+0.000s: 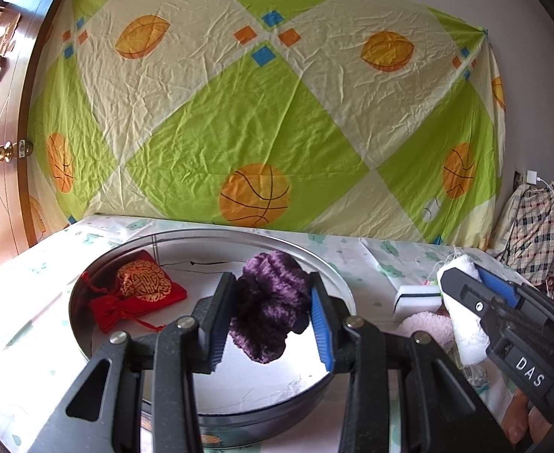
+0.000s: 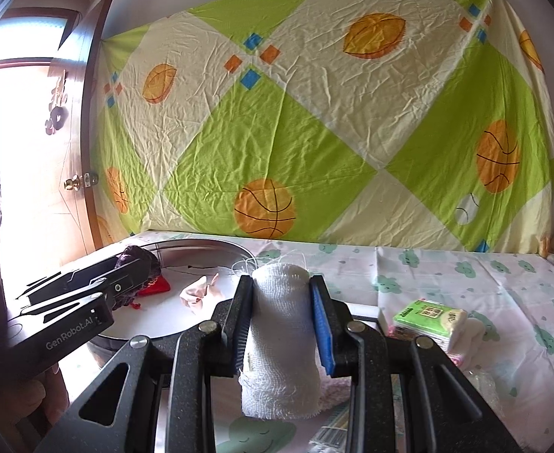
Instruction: Organize soft objects
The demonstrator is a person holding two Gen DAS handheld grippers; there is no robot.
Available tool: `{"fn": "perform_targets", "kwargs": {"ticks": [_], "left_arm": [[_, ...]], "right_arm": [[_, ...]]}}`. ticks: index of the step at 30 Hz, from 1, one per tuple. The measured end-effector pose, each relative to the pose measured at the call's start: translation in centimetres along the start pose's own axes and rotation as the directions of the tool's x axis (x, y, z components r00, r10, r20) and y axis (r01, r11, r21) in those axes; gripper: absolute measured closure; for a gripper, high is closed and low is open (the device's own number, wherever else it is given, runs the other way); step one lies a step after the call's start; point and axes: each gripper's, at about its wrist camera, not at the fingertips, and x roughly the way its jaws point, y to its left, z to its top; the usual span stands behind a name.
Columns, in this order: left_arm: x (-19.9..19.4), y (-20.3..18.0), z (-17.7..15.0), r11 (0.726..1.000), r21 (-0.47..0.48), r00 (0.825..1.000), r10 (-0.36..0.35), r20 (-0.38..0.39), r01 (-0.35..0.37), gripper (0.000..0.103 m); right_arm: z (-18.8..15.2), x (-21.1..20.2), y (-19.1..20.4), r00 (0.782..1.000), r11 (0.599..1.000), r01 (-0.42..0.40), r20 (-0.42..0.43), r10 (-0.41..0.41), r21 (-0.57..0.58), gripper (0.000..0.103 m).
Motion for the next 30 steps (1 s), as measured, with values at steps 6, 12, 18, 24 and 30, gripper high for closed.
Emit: {"fn": "perform_targets", "kwargs": {"ticks": [6, 12, 18, 24, 30], "left_arm": [[-0.1, 0.5, 0.1, 1.000, -0.002, 1.000, 0.011, 0.003, -0.011, 0.066], [0.0, 1.5, 0.2, 1.000, -0.014, 1.000, 0.027, 0.002, -0.027, 0.066], [-0.1, 2.0, 0.2, 0.999, -0.022, 1.000, 0.031, 0.000, -0.031, 0.066], [-0.1, 2.5, 0.2, 0.999, -0.031, 0.999, 0.036, -0.003, -0.036, 0.066], [-0.1, 3.0, 0.2, 0.998, -0.037, 0.999, 0.046, -0.003, -0.046, 0.066]], "right_arm": [[0.0, 0.5, 1.1, 1.000, 1.000, -0.021, -0.004, 0.021, -0.011, 0.071], [0.1, 0.9, 2.3, 0.999, 0.999, -0.042, -0.007, 0.041, -0.022, 0.071], [0.1, 1.3, 3.3, 0.998, 0.998, -0.059, -0.013, 0.059, -0.034, 0.071], [0.1, 1.6, 4.1, 0.997, 0.997, -0.069, -0.019, 0.069, -0.042, 0.071], [0.1, 1.8, 4.6, 0.997, 0.996, -0.078, -0.019, 0.077, -0.048, 0.070]]}}
